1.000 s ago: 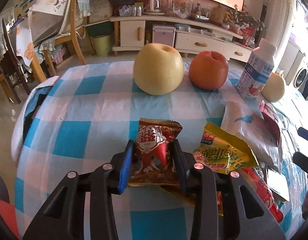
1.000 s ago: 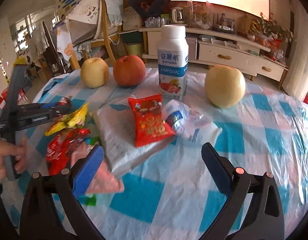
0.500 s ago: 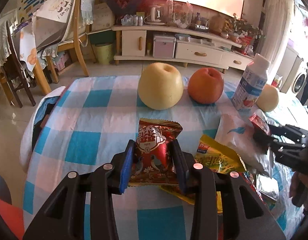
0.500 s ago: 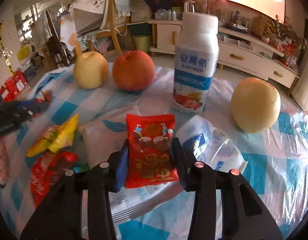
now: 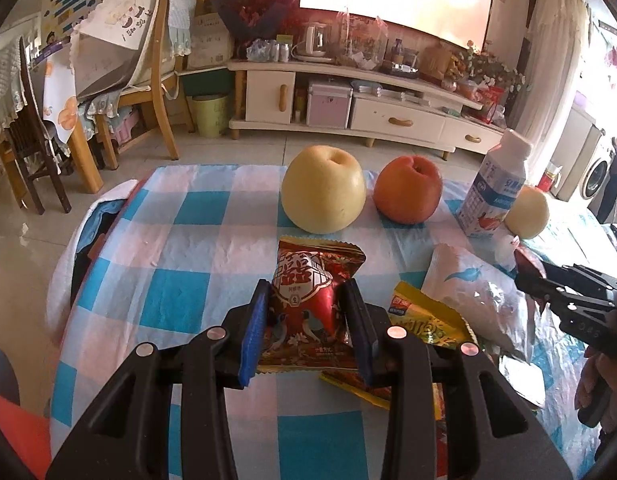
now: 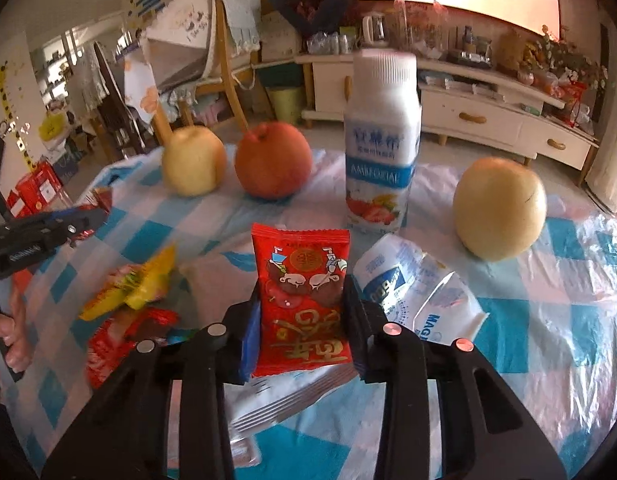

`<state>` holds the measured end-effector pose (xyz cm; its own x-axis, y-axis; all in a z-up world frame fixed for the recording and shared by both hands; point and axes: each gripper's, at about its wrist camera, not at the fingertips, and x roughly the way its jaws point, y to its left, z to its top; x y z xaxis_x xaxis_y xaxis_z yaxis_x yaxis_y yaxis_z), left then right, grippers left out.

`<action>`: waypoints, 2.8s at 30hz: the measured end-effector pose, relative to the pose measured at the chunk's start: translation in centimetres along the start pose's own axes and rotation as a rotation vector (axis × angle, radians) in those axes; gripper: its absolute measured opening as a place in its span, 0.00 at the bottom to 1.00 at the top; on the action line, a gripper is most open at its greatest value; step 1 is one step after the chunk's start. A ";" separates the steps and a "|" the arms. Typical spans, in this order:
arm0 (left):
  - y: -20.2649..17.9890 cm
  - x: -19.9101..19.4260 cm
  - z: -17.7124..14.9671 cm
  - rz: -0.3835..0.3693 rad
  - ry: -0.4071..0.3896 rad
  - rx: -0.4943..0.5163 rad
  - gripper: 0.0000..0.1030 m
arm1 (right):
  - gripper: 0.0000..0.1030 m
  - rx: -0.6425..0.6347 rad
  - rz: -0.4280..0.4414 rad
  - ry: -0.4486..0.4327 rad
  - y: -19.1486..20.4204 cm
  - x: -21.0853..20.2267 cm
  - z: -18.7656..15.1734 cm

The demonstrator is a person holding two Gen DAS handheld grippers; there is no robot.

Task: Collect trash
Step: 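Grasp the red snack packet with the left tool while the right tool grasps a red candy bag, then lift both packets and carry them toward the pink bucket, then open both tools to drop the packets into the pink bucket, then move both tools back over the table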

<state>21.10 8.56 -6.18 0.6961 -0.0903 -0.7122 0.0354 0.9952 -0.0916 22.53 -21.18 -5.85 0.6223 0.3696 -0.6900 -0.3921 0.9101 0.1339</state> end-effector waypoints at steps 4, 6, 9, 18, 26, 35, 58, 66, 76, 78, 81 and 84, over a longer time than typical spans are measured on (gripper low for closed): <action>0.2 -1.3 -0.2 -0.010 -0.017 -0.003 0.38 | 0.37 -0.001 0.024 -0.051 1.0 -2.5 0.6; 0.4 -2.1 -0.5 -0.015 -0.024 -0.005 0.38 | 0.36 -0.005 0.032 -0.070 1.6 -3.8 0.8; 0.6 -3.6 -0.9 -0.021 -0.039 -0.012 0.38 | 0.36 -0.008 0.037 -0.094 2.3 -5.6 1.0; 1.2 -11.0 -1.8 -0.012 -0.135 -0.028 0.37 | 0.36 -0.078 0.054 -0.151 6.6 -11.1 1.6; 5.7 -18.1 -3.3 0.055 -0.184 -0.058 0.37 | 0.36 -0.146 0.140 -0.187 13.4 -13.9 2.9; 15.7 -27.4 -6.1 0.212 -0.244 -0.143 0.37 | 0.36 -0.240 0.340 -0.171 26.4 -13.4 4.4; 36.8 -25.7 -16.2 0.339 -0.090 -0.396 0.41 | 0.40 -0.396 0.620 0.104 56.2 1.1 3.0; 37.3 -25.8 -16.2 0.358 -0.117 -0.392 0.80 | 0.72 -0.322 0.587 0.066 54.2 1.3 3.7; 33.9 -27.8 -14.6 0.359 -0.150 -0.375 0.80 | 0.72 -0.222 0.525 -0.049 44.5 -3.7 4.9; 32.1 -27.7 -14.0 0.337 -0.156 -0.356 0.82 | 0.72 -0.200 0.481 -0.070 41.1 -5.1 4.3; 28.6 -26.9 -12.8 0.298 -0.161 -0.310 0.82 | 0.72 -0.170 0.421 -0.074 36.6 -6.4 3.3; 24.8 -25.5 -11.8 0.245 -0.153 -0.272 0.82 | 0.72 -0.151 0.352 -0.082 31.9 -7.9 1.8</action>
<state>-4.19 35.13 1.51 0.7599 0.1762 -0.6257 -0.3224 0.9380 -0.1274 6.30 5.32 5.09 0.4813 0.6736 -0.5609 -0.6829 0.6893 0.2418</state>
